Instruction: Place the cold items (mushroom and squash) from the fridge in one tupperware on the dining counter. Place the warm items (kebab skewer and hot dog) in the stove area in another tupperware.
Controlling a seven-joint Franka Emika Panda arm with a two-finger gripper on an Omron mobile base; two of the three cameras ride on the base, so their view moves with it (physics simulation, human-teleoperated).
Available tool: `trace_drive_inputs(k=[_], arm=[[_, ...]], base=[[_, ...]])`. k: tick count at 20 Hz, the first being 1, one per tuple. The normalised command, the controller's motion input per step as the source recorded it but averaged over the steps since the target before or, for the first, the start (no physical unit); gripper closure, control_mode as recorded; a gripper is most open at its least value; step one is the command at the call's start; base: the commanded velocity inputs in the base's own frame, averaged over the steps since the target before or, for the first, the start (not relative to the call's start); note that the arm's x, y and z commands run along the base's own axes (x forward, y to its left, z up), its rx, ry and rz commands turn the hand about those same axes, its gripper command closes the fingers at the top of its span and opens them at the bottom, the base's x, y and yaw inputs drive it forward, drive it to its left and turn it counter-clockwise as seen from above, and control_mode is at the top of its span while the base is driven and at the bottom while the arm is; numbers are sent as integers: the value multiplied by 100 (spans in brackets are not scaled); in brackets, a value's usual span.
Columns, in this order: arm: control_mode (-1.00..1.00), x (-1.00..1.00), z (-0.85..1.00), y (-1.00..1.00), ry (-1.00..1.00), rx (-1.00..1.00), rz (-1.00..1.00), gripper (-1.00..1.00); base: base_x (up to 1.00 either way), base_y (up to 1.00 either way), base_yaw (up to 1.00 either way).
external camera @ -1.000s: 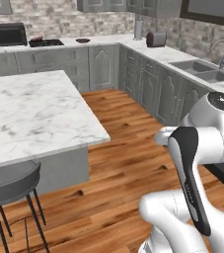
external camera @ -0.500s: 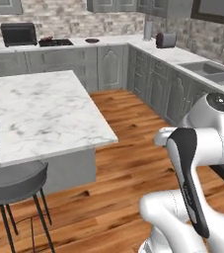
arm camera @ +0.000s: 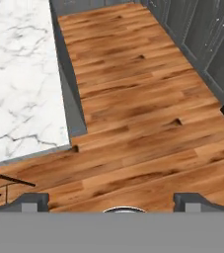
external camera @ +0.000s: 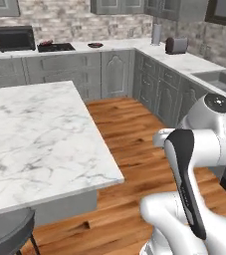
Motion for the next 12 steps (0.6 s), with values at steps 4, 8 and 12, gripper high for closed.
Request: trace_drive_inputs(k=[4, 8, 12], arm=[[100, 0, 0, 0, 0, 0, 0, -100], [100, 0, 0, 0, 0, 0, 0, -100], [100, 0, 0, 0, 0, 0, 0, -100]], base=[[78, -86, 15], [92, -71, 26], [100, -56, 35]])
